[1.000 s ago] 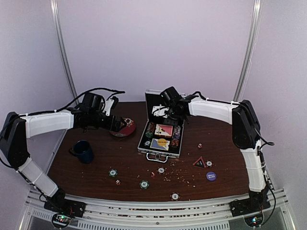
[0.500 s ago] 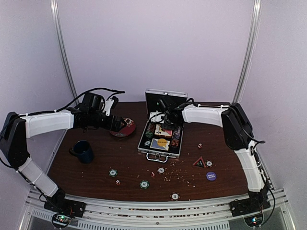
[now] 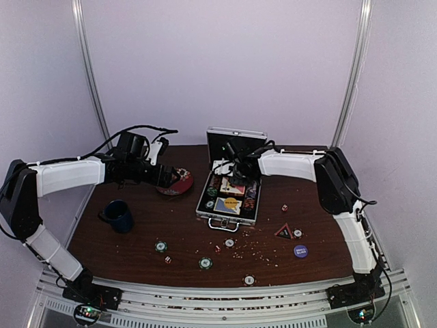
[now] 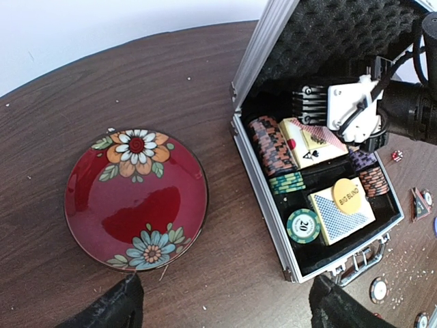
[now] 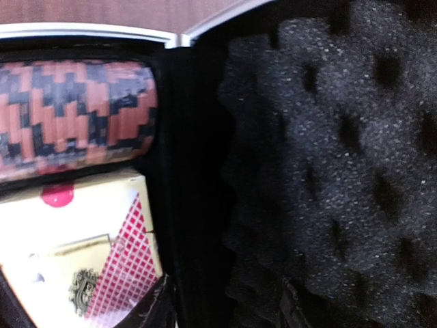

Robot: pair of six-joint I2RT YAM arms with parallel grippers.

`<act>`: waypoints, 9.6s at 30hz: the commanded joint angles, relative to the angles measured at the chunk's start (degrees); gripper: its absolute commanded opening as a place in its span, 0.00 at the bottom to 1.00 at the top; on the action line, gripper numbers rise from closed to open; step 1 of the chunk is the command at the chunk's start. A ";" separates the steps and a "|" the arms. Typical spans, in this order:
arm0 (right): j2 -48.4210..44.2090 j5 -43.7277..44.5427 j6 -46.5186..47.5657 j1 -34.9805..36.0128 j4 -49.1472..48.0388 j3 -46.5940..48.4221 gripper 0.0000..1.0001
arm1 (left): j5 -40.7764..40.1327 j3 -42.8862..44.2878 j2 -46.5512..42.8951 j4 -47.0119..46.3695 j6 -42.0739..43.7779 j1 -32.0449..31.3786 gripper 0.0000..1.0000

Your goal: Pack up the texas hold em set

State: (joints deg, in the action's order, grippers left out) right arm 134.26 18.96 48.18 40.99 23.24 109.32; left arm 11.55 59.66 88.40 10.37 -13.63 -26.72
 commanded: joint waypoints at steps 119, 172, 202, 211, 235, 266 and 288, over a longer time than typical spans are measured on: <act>-29.92 -27.55 -15.84 -6.29 23.90 -45.45 0.72 | 9.55 1.81 -7.45 -0.44 4.75 -4.65 0.83; -0.11 -13.14 -12.45 0.72 23.29 11.54 0.49 | 4.86 3.27 -8.05 2.11 4.66 -2.75 0.83; 2.67 -10.50 -6.65 1.52 19.94 11.32 0.70 | 6.29 3.36 -8.24 2.20 4.13 -2.05 0.83; -2.33 -11.45 -8.23 2.68 21.06 8.36 0.72 | 6.12 3.37 -8.42 2.20 4.12 -2.07 0.83; -43.51 -26.82 -11.61 1.55 30.62 -42.27 0.65 | 4.18 3.27 -6.97 2.72 4.84 -2.00 0.83; -47.25 -17.95 -10.43 1.29 25.58 -63.26 0.62 | 4.71 3.36 -6.93 2.77 4.73 -2.00 0.83; -32.96 -32.14 -14.27 1.71 20.73 -49.22 0.43 | 4.88 3.36 -6.48 2.81 4.75 -2.00 0.83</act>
State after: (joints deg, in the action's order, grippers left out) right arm 96.55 -7.33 35.66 42.50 49.60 55.72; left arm 15.88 61.60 81.62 14.28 -9.08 -29.19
